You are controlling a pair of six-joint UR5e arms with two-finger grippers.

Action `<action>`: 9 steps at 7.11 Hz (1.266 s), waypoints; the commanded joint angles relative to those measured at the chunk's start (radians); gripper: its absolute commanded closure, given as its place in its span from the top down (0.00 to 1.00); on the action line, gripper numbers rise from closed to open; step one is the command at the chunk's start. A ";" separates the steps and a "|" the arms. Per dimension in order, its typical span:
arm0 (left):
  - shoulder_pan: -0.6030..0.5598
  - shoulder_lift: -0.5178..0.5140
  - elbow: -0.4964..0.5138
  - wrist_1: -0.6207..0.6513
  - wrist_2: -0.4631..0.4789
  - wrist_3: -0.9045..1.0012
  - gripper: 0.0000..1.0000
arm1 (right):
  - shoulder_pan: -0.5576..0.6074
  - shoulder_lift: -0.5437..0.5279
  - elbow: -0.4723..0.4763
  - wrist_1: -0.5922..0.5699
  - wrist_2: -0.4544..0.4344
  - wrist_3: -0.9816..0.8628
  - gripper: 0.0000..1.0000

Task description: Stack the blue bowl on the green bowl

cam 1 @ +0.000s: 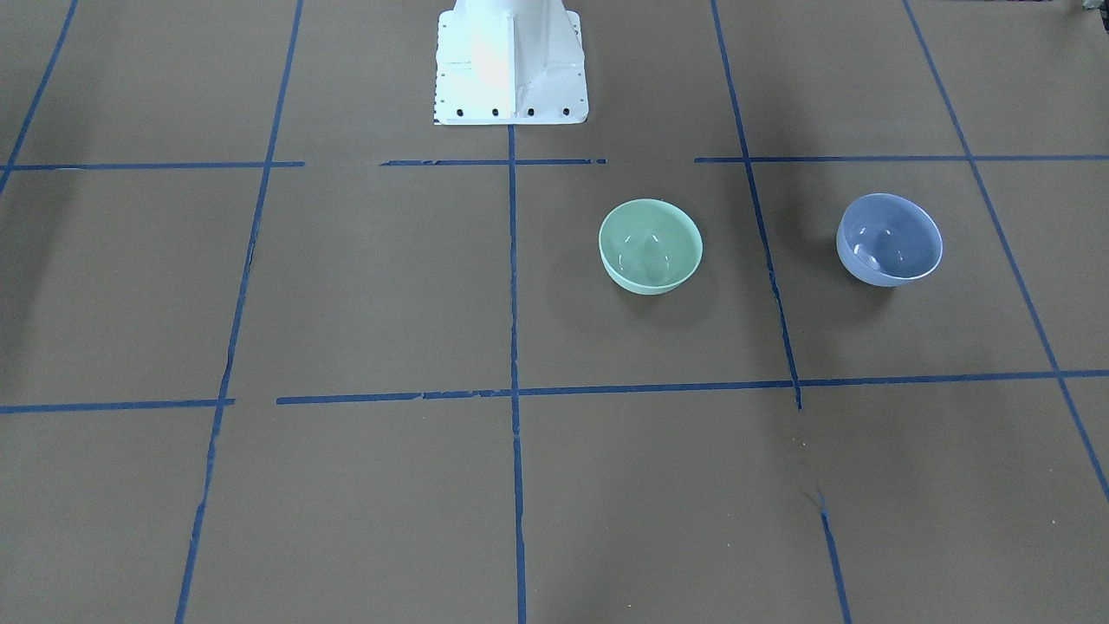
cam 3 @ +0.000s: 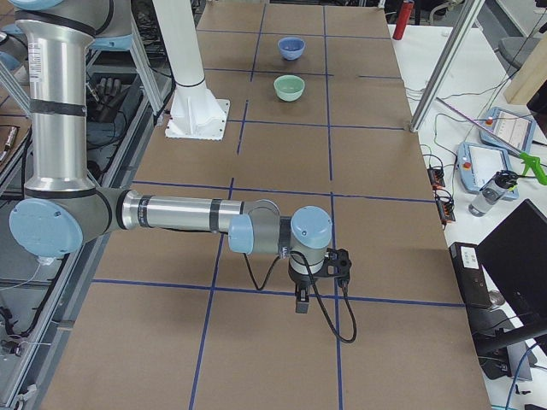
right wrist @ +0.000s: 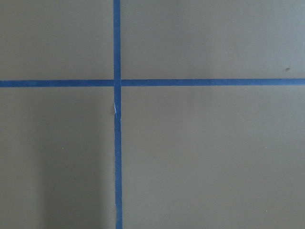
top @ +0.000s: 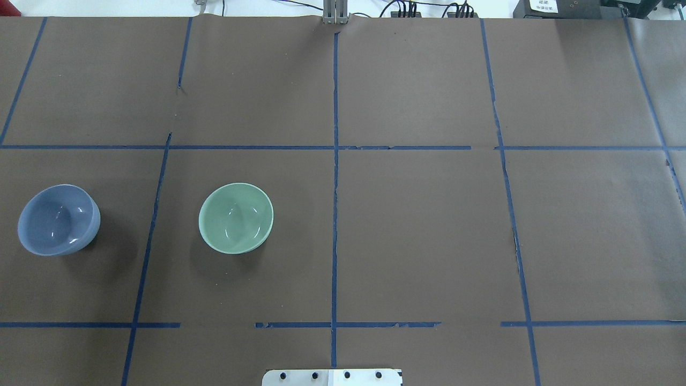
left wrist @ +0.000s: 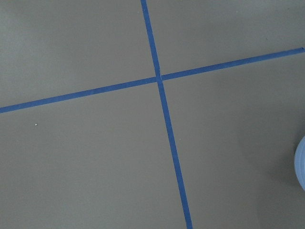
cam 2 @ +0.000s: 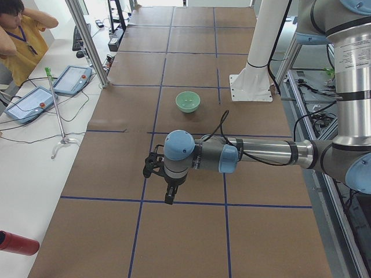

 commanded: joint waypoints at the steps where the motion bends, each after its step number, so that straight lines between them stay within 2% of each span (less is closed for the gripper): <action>1: 0.000 -0.008 0.003 -0.002 0.009 0.005 1.00 | 0.000 0.000 0.000 0.001 0.002 0.000 1.00; 3: 0.000 -0.011 0.023 0.003 0.009 -0.005 1.00 | 0.000 0.000 0.000 0.001 0.000 0.000 1.00; 4: 0.000 -0.044 0.021 0.005 0.002 -0.008 1.00 | 0.000 0.000 0.000 0.001 0.000 0.002 1.00; 6: 0.015 -0.032 0.011 -0.026 0.003 0.000 1.00 | 0.000 0.000 0.000 0.001 0.000 0.000 1.00; 7: 0.106 -0.029 0.014 -0.096 0.000 -0.035 1.00 | 0.000 0.000 0.000 0.001 0.002 0.000 1.00; 8: 0.185 -0.029 0.012 -0.122 0.009 -0.219 1.00 | 0.000 0.000 0.000 0.000 0.000 0.000 1.00; 9: 0.259 -0.002 0.015 -0.255 0.019 -0.359 1.00 | 0.000 0.000 0.000 0.001 0.002 0.000 1.00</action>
